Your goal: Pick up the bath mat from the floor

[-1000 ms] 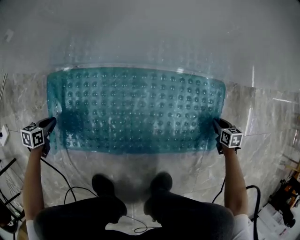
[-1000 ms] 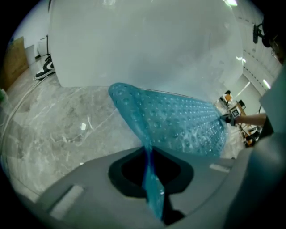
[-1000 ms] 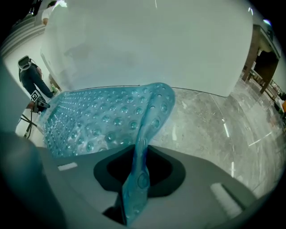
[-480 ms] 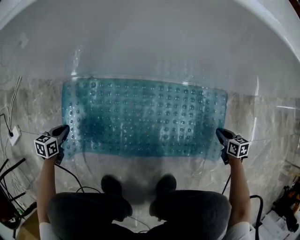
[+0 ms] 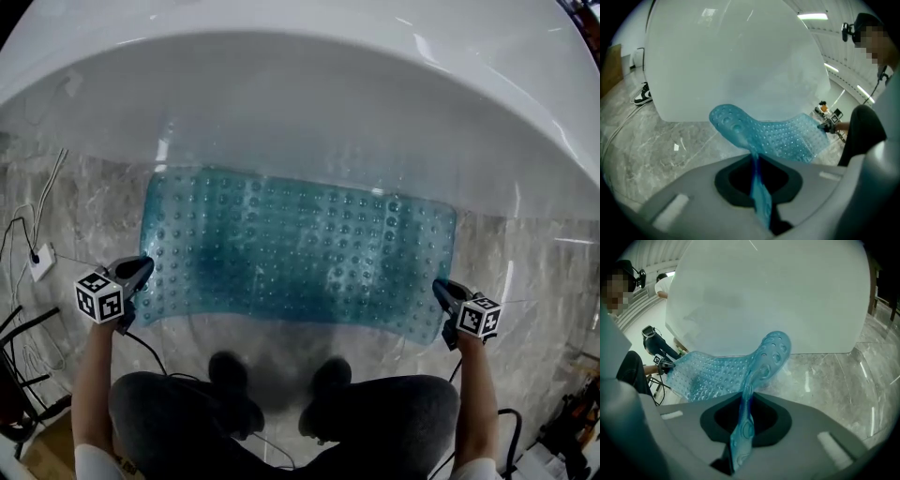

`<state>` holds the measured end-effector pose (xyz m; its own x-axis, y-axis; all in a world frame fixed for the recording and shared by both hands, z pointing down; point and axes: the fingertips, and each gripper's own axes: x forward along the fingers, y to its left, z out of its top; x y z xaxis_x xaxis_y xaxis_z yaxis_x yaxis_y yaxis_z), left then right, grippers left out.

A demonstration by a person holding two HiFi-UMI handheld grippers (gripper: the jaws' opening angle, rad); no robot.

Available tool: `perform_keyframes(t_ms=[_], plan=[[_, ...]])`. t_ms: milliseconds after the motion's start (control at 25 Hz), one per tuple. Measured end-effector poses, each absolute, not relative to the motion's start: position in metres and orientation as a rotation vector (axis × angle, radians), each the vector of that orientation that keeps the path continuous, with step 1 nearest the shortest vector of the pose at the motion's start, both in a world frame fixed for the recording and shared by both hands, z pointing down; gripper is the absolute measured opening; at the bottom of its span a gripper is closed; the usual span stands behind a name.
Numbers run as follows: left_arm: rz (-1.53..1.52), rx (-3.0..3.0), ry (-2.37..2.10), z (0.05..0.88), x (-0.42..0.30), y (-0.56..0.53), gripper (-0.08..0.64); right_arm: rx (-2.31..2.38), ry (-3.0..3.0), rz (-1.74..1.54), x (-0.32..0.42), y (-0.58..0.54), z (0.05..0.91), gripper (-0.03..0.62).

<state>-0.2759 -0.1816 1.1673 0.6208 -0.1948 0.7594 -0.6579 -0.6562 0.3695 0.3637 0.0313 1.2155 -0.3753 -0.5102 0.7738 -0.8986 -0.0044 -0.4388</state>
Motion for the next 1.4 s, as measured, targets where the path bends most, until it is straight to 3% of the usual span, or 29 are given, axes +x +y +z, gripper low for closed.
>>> perform_keyframes(t_ms=[680,1400], plan=[[0.981,2.181,-0.605,1.04,-0.215,-0.149,0.017,1.428,-1.932,1.432,0.288,0.019,1.075,0.038],[0.955,2.165,-0.556,0.807,-0.202,-0.082,0.015,1.351,-1.998,1.526,0.225,0.048,0.847,0.038]])
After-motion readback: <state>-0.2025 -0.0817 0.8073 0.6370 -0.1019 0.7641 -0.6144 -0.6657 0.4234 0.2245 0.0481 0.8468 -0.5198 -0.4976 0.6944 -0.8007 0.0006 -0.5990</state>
